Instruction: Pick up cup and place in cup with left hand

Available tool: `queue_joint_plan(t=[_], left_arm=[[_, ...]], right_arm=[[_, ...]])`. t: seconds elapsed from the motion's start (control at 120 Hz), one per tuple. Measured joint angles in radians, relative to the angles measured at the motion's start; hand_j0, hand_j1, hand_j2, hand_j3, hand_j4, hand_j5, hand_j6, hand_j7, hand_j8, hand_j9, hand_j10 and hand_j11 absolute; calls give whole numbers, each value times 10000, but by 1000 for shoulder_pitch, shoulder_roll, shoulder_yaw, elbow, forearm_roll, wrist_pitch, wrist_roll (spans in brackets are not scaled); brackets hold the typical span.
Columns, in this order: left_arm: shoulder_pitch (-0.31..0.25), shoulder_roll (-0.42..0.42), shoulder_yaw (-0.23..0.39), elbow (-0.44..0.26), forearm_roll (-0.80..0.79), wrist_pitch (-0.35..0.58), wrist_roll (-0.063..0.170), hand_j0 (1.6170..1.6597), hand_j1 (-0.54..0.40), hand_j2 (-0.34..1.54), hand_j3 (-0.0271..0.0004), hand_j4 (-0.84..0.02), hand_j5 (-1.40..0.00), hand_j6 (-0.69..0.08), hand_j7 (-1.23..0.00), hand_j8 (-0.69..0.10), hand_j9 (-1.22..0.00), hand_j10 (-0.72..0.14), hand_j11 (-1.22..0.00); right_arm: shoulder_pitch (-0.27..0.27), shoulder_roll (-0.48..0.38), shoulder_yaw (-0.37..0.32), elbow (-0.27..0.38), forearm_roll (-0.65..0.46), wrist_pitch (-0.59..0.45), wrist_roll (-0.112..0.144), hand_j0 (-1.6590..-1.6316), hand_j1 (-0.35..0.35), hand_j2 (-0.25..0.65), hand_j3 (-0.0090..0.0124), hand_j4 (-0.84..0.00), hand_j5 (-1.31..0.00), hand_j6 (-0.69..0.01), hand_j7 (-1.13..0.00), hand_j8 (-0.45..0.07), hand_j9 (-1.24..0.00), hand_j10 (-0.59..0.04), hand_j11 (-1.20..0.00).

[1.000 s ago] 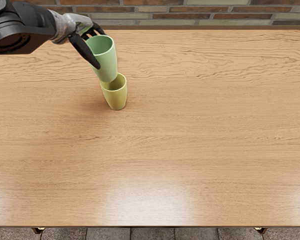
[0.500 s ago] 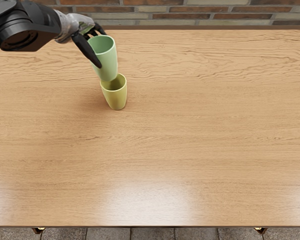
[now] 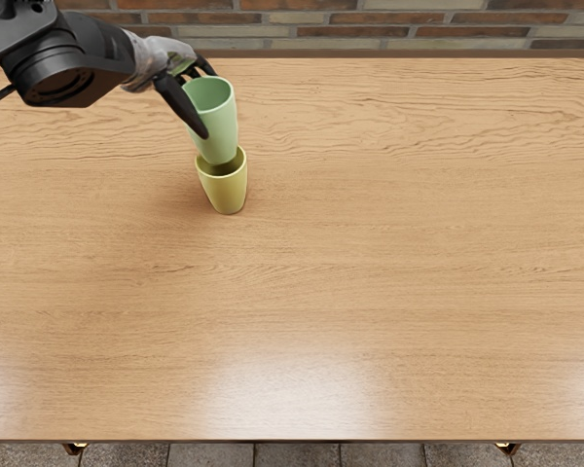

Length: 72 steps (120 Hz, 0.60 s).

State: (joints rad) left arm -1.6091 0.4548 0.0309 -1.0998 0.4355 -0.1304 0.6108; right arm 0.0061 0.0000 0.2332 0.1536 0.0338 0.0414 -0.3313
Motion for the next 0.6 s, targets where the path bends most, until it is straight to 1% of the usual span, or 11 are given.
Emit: queue_joint_plan(t=[0.158,0.325,0.358,0.392,0.525,0.6], left_arm=[[2,-23,1,18,0,-1,0,16488,-2696,1326,0,-1253,-8091,-885,-7649,-1394,-7513,-4160,-7737],[3,-24,1,29,0,-1,0,16486,-2701,1282,0,-1261,-8091,-906,-7633,-1381,-7549,-4141,-7771],[7,-25,1,30,1,-1,0,16486,-2715,1284,0,-1273,-8071,-893,-7621,-1362,-7550,-4121,-7778],[22,-24,1,30,1,0,0,16486,-2728,1321,0,-1182,-8096,-854,-7645,-1310,-7560,-4170,-7781],[25,-23,0,31,2,0,0,16488,-2331,658,0,-1528,-8034,-1100,-7577,-1581,-7528,-4405,-7758],[25,-23,0,31,3,0,0,16495,-2340,890,0,-1624,-8002,-1195,-7546,-1660,-7513,-4476,-7738]], right_arm=[[0,0,0,0,0,0,0,-16581,-3490,-1,0,-2,0,-2,0,-1,0,0,0],[0,0,0,0,0,0,0,-16581,-3490,-1,0,-2,0,-2,0,-1,0,0,0],[0,0,0,0,0,0,0,-16581,-3490,-1,0,-2,0,-2,0,-1,0,-1,0],[0,0,0,0,0,0,0,-16581,-3490,-1,0,-2,0,-2,0,-1,0,-1,0],[0,0,0,0,0,0,0,-16581,-3490,-1,0,-2,0,-2,0,-1,0,0,0],[1,0,0,0,0,0,0,-16581,-3490,-1,0,-2,0,-2,0,-1,0,-1,0]])
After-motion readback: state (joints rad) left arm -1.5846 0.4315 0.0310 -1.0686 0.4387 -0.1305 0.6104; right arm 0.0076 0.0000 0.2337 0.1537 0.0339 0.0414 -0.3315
